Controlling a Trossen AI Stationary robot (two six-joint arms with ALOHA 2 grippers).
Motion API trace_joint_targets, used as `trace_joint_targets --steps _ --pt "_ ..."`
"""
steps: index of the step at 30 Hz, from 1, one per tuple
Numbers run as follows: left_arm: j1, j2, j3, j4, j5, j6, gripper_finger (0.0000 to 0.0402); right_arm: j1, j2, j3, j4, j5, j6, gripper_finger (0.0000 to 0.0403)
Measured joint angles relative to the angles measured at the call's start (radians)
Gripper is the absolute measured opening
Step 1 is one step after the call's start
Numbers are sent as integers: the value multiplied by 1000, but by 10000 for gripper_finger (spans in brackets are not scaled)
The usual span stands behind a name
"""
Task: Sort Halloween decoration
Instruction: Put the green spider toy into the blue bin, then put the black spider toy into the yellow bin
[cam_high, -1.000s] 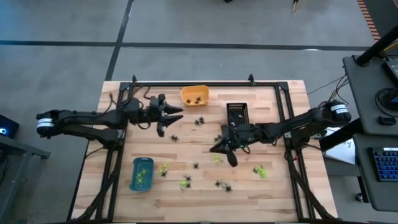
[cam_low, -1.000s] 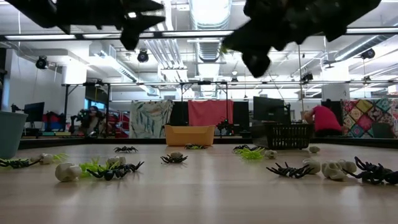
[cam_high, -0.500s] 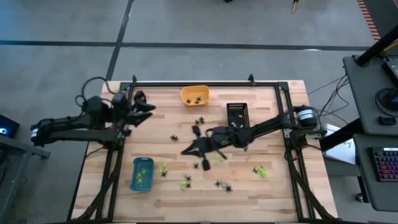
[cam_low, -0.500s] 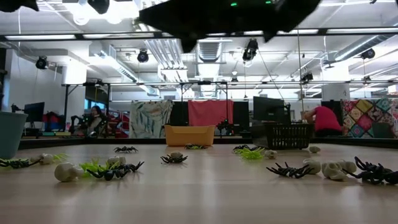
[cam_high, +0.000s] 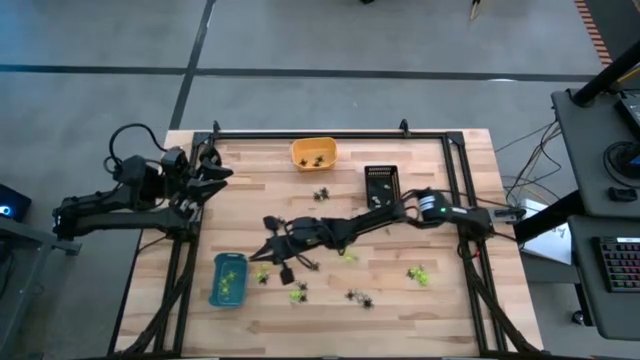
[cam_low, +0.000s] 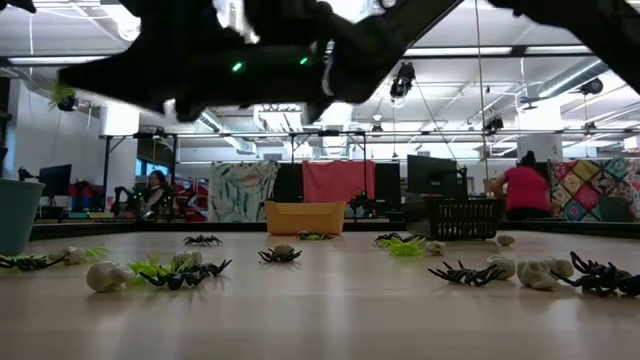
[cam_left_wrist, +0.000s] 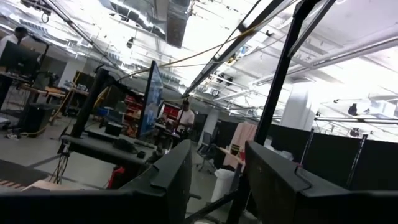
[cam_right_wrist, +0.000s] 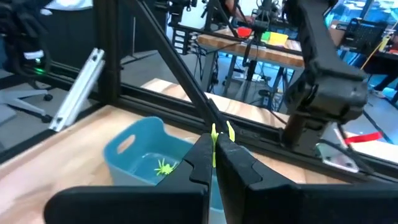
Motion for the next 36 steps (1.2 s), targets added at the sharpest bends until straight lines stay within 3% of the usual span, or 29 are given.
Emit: trace_joint_targets --steps 6,12,22,30,36 --pt "0 20 0 -3 -1 6 132 -6 136 158 -22 9 1 9" --pt "0 37 0 -4 -1 19 132 -5 221 296 -169 9 23 21" --pt "0 47 0 -25 -1 23 132 -5 224 331 -266 9 78 91" --pt "0 75 0 -118 -2 11 133 -5 27 331 -780 10 -60 113" --pt "0 112 0 -324 -45 48 133 -5 -161 304 -1250 9 -154 99"
